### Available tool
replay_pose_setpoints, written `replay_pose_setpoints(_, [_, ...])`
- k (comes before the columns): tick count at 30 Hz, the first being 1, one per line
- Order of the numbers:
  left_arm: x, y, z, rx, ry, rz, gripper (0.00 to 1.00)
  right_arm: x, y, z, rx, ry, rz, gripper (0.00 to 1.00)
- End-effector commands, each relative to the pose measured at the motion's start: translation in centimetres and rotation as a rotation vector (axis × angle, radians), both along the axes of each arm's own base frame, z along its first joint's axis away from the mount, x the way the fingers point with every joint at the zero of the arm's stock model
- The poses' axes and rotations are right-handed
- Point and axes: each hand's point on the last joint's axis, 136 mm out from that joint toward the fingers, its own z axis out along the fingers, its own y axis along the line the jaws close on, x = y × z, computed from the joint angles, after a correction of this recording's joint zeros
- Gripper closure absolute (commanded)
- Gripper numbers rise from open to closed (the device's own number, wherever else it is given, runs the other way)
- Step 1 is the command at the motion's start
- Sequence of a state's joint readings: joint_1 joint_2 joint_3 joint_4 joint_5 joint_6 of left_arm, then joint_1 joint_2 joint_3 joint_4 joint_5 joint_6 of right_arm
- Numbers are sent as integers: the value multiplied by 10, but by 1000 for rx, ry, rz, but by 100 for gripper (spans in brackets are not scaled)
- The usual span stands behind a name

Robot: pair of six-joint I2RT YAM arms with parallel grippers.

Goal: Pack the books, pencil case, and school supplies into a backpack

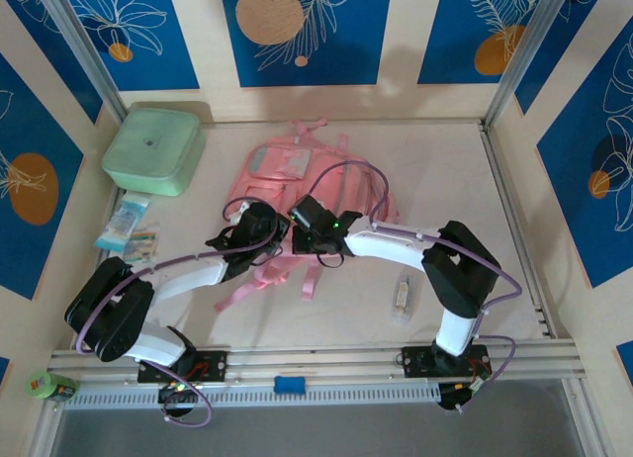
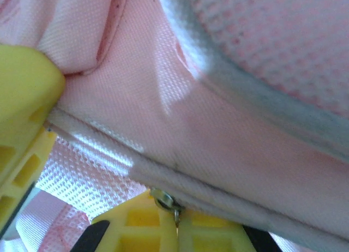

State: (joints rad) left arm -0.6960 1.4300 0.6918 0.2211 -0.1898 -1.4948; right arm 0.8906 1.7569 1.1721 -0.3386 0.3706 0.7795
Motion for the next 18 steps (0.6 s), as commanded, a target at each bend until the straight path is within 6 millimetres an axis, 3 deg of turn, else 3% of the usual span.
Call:
replay_pose_setpoints(1, [4,-7,20,-54,-52,-35,100,-3,-19,20,-52,-51,-8,99])
replay_pose_setpoints(8, [6,3,19,-27,-46,-27,100,-30,-56,9,-143,-1,66,100])
replay_pose_setpoints(11, [7,5,18,-21,-45,-26,100,-32,-77,-1,-190,26,44,100])
replay_pose_setpoints(15, [7,7,15,-3,-32,-25,100,-36,-78,0,-182,28,85,100])
replay_pose_setpoints(18, [7,9,15,0,-33,-20,100,-33,-101,-3,-225,37,29,100])
